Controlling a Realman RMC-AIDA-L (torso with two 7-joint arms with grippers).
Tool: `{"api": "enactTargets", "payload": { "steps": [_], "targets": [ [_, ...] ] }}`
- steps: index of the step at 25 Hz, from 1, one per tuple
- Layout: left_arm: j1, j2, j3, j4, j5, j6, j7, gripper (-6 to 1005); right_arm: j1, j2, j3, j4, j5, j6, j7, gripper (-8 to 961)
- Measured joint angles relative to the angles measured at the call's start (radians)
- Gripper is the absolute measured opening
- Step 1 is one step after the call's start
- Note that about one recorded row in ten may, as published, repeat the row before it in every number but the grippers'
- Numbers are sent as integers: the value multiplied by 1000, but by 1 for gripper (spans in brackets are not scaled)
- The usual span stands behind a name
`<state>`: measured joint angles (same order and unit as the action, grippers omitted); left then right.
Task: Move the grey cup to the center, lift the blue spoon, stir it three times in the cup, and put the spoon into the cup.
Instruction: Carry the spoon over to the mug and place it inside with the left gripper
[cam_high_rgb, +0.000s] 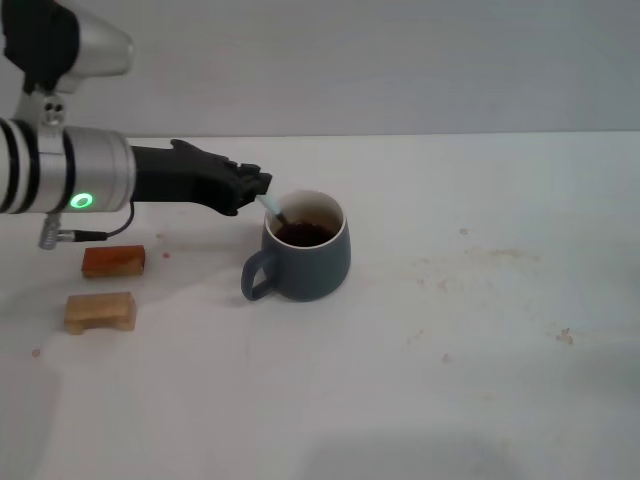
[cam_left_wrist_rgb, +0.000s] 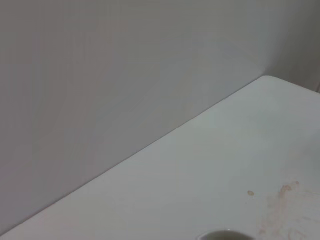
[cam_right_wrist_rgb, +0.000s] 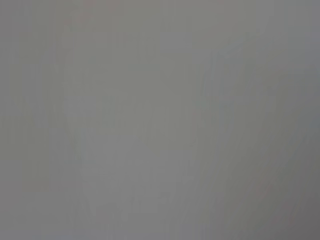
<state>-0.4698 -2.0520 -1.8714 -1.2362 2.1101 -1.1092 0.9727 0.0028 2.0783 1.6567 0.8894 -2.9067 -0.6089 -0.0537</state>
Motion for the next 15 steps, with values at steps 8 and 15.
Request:
{"api": "enactTargets", "payload": {
  "steps": [8, 15],
  "targets": [
    [6, -4, -3, -23, -1, -40, -6, 191, 7, -1, 0, -2, 0, 0, 0, 36],
    [3, -6, 8, -24, -11, -53, -7, 211, 8, -1, 0, 0, 0, 0, 0, 35]
  ]
}}
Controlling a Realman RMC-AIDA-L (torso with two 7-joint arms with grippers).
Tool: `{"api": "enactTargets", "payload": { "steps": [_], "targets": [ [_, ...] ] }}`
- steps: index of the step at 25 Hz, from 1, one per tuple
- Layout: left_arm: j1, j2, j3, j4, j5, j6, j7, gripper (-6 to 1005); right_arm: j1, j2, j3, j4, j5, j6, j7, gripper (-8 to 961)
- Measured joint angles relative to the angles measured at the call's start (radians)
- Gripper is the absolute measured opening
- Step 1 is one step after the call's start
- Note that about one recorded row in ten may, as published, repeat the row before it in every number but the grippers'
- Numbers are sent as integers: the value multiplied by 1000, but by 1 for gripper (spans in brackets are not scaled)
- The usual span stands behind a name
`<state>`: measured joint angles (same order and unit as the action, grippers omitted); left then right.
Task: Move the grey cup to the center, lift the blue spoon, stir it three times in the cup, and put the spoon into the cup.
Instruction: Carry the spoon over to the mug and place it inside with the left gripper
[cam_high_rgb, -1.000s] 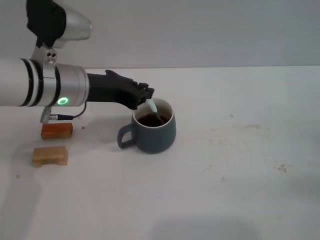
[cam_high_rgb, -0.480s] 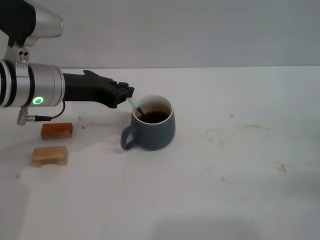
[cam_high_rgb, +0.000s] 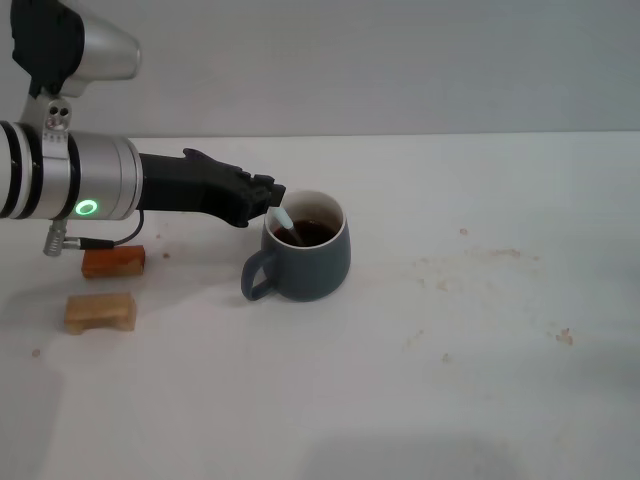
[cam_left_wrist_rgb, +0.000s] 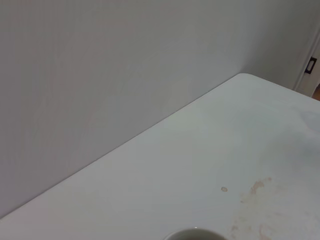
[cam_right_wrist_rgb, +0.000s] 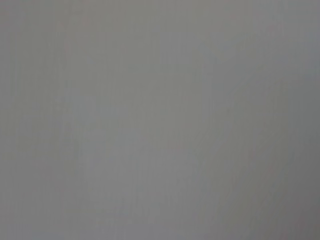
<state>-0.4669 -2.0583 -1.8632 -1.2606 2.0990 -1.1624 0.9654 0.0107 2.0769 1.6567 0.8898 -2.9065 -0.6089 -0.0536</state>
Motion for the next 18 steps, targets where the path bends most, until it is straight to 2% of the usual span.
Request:
{"api": "enactTargets", "payload": {
  "steps": [18],
  "targets": [
    [16, 0, -33, 13, -30, 9, 0, 261, 3, 0, 1, -5, 0, 0, 0, 34]
  ]
}}
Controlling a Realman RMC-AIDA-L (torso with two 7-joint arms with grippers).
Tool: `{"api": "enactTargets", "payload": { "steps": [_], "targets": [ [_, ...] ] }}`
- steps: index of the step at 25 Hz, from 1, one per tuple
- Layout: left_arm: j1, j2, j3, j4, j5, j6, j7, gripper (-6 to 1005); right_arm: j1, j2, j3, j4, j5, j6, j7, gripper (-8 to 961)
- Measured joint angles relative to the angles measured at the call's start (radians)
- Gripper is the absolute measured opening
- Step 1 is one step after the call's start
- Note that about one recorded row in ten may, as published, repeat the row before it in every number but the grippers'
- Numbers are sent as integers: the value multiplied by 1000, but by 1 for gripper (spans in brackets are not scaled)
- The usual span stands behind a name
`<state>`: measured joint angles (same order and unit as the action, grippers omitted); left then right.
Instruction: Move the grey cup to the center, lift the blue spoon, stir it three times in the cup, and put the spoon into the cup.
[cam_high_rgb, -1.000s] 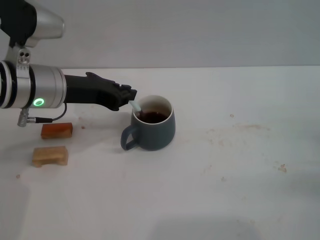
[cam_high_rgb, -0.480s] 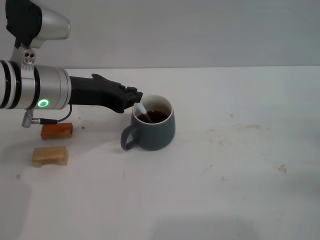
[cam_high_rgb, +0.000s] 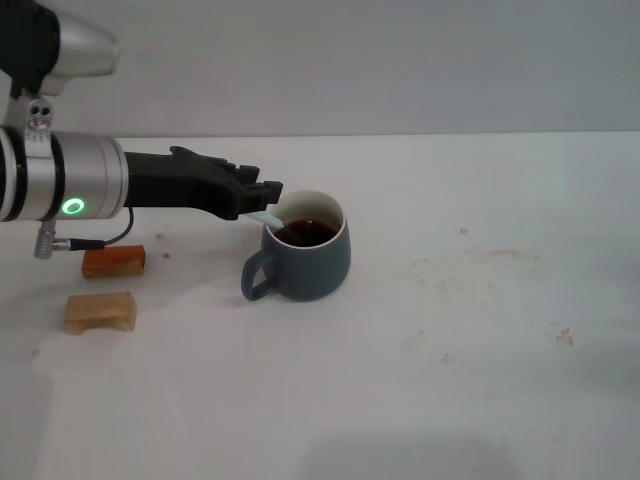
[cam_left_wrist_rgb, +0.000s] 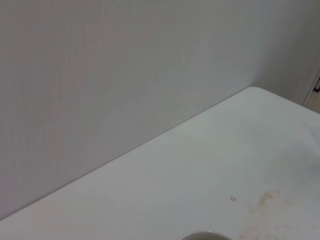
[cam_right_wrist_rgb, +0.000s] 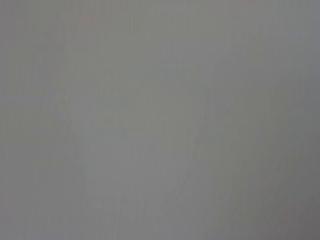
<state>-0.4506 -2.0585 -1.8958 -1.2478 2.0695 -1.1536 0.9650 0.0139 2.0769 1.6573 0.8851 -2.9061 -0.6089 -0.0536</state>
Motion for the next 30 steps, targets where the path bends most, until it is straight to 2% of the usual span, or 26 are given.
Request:
{"api": "enactTargets", "payload": {
  "steps": [2, 6, 10, 15, 19, 21, 22, 23, 26, 27, 28, 30],
  "targets": [
    [9, 0, -6, 1, -13, 4, 2, 267, 0, 0, 0, 0, 0, 0, 0, 34],
    [18, 1, -22, 1, -29, 11, 6, 527, 0, 0, -1, 0, 0, 0, 0, 35],
    [28, 1, -31, 1, -42, 31, 7, 539, 0, 1, 0, 0, 1, 0, 0, 35],
    [80, 1, -58, 6, -151, 160, 97, 554, 0, 2, 17, -8, 9, 0, 6, 36],
    [108, 0, -133, 52, -304, 274, 256, 563, 1, 3, 52, -30, 34, -23, 9, 36],
    [114, 0, -194, 103, -401, 319, 358, 563, 5, 2, 73, -57, 61, -51, 9, 36],
    [117, 0, -256, 160, -495, 341, 470, 563, 11, 0, 98, -92, 82, -78, 9, 36],
    [117, 0, -256, 160, -495, 341, 470, 563, 11, 0, 98, -92, 82, -78, 9, 36],
    [117, -1, -357, 271, -683, 349, 701, 563, 24, 0, 151, -159, 91, -147, 10, 37],
    [117, -1, -418, 356, -807, 342, 880, 563, 34, 0, 192, -207, 97, -194, 10, 37],
    [117, -1, -418, 356, -807, 342, 880, 563, 34, 0, 192, -207, 97, -194, 10, 37],
    [116, 0, -461, 442, -920, 334, 1039, 563, 40, -1, 232, -249, 107, -234, 10, 37]
  ]
}}
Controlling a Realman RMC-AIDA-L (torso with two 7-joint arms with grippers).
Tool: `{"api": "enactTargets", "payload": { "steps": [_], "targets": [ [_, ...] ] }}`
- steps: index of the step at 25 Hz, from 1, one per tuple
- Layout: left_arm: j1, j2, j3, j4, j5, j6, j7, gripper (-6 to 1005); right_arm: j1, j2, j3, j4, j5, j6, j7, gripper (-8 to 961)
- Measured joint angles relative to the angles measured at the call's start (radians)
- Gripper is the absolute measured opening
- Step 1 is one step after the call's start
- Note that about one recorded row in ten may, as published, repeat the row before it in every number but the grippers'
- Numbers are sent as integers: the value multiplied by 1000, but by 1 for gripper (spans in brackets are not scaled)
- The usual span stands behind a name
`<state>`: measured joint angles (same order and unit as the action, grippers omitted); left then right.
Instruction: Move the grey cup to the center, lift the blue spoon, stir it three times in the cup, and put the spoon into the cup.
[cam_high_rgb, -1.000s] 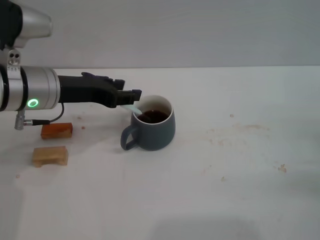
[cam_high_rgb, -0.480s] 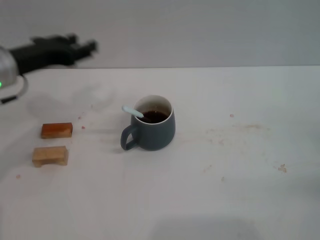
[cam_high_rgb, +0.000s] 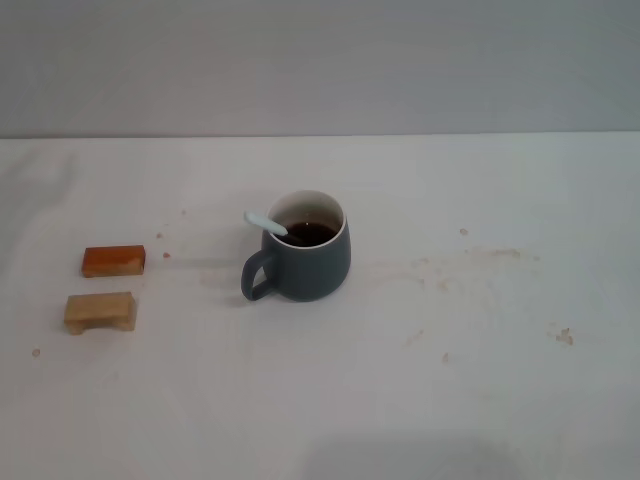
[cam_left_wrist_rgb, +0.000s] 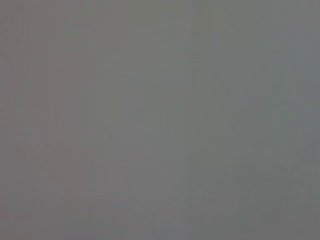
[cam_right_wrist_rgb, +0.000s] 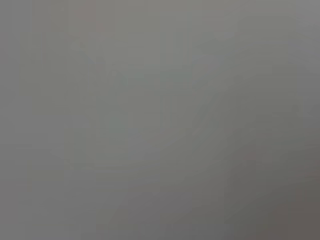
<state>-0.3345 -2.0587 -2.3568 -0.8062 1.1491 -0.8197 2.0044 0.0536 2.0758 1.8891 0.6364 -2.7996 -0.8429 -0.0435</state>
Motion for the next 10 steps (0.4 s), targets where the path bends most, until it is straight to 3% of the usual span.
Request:
{"api": "enactTargets", "payload": {
  "steps": [2, 4, 7, 10],
  "targets": [
    [-10, 0, -58, 127, -137, -17, 210, 563, 6, -1, 68, -45, 6, -43, 1, 37],
    [-13, 0, -74, 154, -161, -21, 253, 563, 8, -1, 87, -57, 7, -53, 2, 38],
    [-30, 0, -192, 327, -295, -75, 458, 563, 17, -1, 153, -92, 7, -70, 18, 38],
    [-31, 1, -239, 383, -323, -115, 498, 563, 25, -1, 166, -112, 7, -80, 24, 38]
  ]
}}
